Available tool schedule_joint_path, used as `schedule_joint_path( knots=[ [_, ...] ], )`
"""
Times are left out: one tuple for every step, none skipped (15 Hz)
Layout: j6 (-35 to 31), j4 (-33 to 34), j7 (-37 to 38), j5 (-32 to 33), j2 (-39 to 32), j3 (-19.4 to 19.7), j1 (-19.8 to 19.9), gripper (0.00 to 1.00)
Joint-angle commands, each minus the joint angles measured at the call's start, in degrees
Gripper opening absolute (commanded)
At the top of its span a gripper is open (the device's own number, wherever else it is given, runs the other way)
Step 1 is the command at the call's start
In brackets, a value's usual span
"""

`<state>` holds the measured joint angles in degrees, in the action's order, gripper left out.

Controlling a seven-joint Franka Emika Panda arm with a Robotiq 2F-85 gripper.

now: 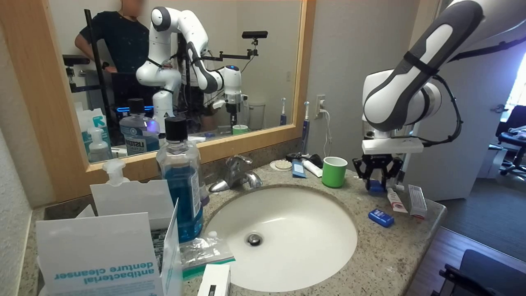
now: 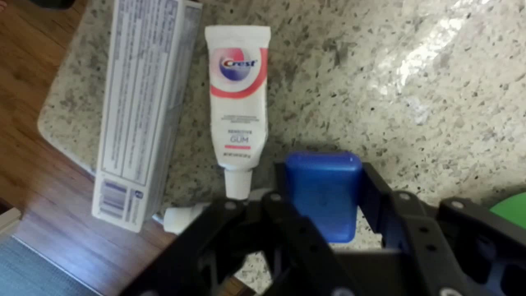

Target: Put the blue object into the green mug

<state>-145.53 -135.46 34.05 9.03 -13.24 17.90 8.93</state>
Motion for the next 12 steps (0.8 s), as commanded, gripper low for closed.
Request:
schedule_joint_path(
  knots=[
    [0.08, -4.01, 1.10, 5.55, 6.54, 1.74, -1.39, 0.20],
    [-0.02, -4.80, 1.47, 7.06, 7.92, 1.80, -1.37, 0.20],
    [-0.02, -5.53, 1.90, 8.72, 9.34, 1.77, -1.20, 0.20],
    [-0.03, -6.25, 2.05, 10.15, 10.70, 1.55, -0.84, 0.20],
    [0.03, -6.98, 2.31, 11.45, 12.10, 1.23, -0.49, 0.20],
    [-0.04, -7.71, 2.64, 12.75, 13.43, 0.84, -0.10, 0.20],
    [-0.11, -8.41, 3.46, 14.21, 14.68, 0.43, 0.22, 0.20],
    [0.18, -9.09, 3.13, 14.85, 16.12, -0.10, 0.58, 0.20],
    [0.37, -9.76, 3.01, 15.57, 17.72, -0.69, 0.90, 0.20],
    [0.36, -10.36, 3.54, 16.35, 19.13, -1.37, 1.21, 0.20],
    [0.86, -10.75, 3.44, 16.66, 20.61, -2.18, 1.44, 0.20],
    [1.29, -11.10, 3.23, 16.52, 21.89, -3.09, 1.74, 0.20]
  ],
)
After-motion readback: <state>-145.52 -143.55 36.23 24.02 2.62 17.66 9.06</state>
